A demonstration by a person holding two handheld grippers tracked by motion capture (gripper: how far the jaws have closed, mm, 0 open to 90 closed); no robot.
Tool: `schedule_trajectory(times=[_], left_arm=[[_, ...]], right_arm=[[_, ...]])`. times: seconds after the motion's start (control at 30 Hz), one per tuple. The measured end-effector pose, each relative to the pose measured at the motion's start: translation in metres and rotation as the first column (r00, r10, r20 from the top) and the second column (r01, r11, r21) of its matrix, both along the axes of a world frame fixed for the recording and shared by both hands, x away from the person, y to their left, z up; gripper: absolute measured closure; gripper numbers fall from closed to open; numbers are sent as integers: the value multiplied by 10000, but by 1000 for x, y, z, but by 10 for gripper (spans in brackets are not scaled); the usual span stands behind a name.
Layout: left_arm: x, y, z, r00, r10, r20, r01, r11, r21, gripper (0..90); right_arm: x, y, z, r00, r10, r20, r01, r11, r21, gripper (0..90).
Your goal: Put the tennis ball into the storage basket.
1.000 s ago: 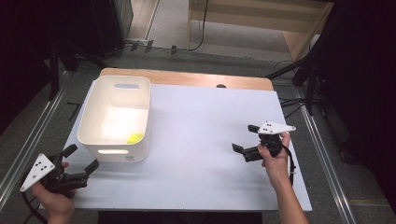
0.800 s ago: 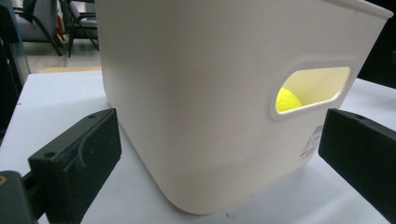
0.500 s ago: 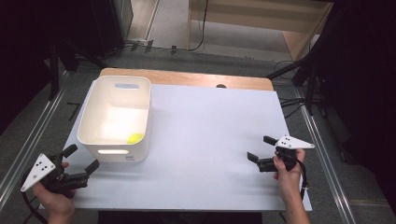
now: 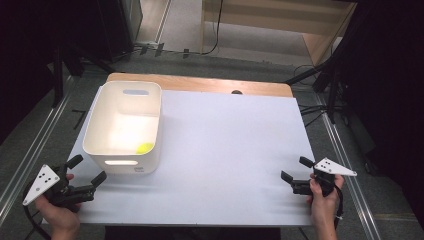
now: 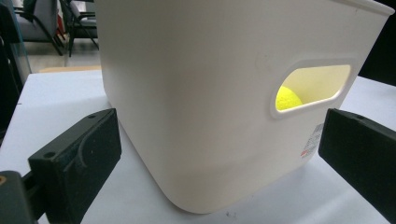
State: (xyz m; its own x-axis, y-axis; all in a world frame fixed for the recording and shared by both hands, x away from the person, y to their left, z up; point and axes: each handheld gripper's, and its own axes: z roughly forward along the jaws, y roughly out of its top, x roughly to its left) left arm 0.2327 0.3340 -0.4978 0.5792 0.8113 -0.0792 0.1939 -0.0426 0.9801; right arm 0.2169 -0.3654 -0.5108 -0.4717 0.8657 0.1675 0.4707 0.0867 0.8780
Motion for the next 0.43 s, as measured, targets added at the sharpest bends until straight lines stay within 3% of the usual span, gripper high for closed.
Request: schedule_trajectory(times=[0.27, 0.43], left_arm=[[0, 0, 0, 10000, -8, -21, 8, 10000, -50, 0], [1, 1, 0, 10000, -18, -34, 18, 10000, -76, 0]], right_arm=[[-16, -15, -4, 9947, -839, 587, 798, 9945, 680, 0], [-25, -23, -6, 9893, -1338, 587, 1274, 9865, 1031, 0]])
